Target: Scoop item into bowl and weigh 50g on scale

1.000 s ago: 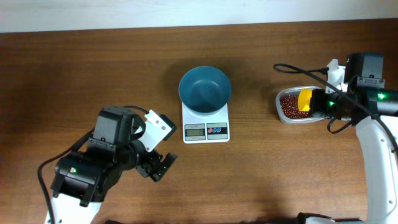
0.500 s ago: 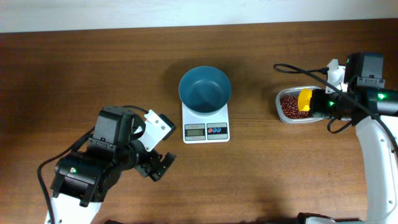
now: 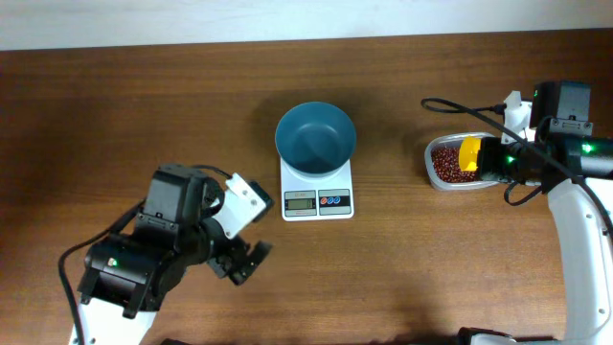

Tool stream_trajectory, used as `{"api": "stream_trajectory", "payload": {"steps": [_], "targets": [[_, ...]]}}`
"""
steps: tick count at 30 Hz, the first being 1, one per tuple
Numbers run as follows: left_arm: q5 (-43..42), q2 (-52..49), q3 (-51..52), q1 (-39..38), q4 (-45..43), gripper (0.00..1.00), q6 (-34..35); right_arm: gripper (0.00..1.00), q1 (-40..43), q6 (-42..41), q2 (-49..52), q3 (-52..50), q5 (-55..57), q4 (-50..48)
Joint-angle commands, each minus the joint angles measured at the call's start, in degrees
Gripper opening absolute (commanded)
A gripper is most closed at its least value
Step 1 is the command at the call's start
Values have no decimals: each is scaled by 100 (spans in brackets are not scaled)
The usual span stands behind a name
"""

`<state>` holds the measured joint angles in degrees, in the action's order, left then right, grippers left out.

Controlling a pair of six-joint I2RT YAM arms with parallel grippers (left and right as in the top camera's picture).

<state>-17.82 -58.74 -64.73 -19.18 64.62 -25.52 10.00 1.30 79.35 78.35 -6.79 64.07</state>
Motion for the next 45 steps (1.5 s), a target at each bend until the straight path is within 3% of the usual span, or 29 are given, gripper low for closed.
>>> {"api": "stream_trajectory", "payload": {"steps": [1, 13, 23, 45], "targets": [[-452, -98, -122, 31, 348, 98, -610, 4, 20, 0, 0, 9, -9, 0], [-780, -245, -470, 623, 837, 99, -1690, 4, 20, 0, 0, 9, -11, 44], [-188, -286, -472, 667, 920, 99, -1838, 4, 20, 0, 0, 9, -9, 39], [-527, -520, -472, 922, 1003, 98, -2433, 4, 20, 2, 0, 9, -9, 42]]}}
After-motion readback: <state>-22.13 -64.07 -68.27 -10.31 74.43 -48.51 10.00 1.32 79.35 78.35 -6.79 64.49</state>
